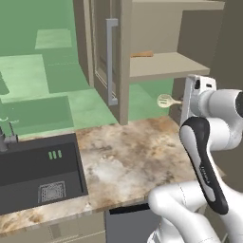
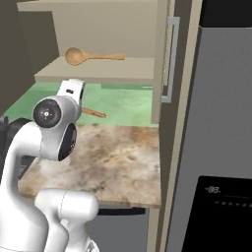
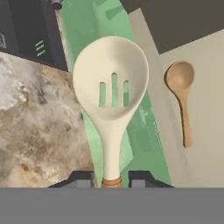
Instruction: Organize the utensils by type. Pick up the wooden spoons from the counter and place them in the open cabinet. Then pick up the metallic utensils from the counter and place them in the open drawer.
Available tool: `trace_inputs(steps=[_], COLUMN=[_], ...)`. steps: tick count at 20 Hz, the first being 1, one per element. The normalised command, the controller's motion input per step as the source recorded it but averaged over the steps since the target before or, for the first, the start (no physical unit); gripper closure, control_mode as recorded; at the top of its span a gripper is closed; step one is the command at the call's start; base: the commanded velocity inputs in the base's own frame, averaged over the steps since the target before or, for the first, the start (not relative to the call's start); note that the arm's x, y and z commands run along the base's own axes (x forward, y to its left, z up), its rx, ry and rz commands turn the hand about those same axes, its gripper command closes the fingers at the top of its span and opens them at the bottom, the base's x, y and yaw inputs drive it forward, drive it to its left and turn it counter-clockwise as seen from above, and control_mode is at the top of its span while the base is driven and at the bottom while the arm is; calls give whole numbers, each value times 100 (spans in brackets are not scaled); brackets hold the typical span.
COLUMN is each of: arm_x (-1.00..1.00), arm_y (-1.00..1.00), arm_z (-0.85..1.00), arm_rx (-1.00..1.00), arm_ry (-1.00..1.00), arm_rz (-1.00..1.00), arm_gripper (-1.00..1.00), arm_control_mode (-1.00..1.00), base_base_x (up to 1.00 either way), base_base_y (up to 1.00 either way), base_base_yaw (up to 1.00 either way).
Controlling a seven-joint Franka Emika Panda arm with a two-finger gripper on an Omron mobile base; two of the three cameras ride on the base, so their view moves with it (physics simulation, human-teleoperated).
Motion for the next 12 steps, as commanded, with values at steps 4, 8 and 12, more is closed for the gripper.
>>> trace_inputs(steps=[4, 8, 12], arm_x=[8, 13, 10], arm_y=[-8, -13, -26], arm_z=[70, 66, 46], arm_rx=[-6, -7, -4], arm_ry=[0, 2, 0], arm_rz=[0, 0, 0], arm_gripper=[100, 100, 100], arm_control_mode=[-100, -100, -100], base_base_x=[0, 0, 0], base_base_y=[0, 0, 0], base_base_yaw=[0, 0, 0])
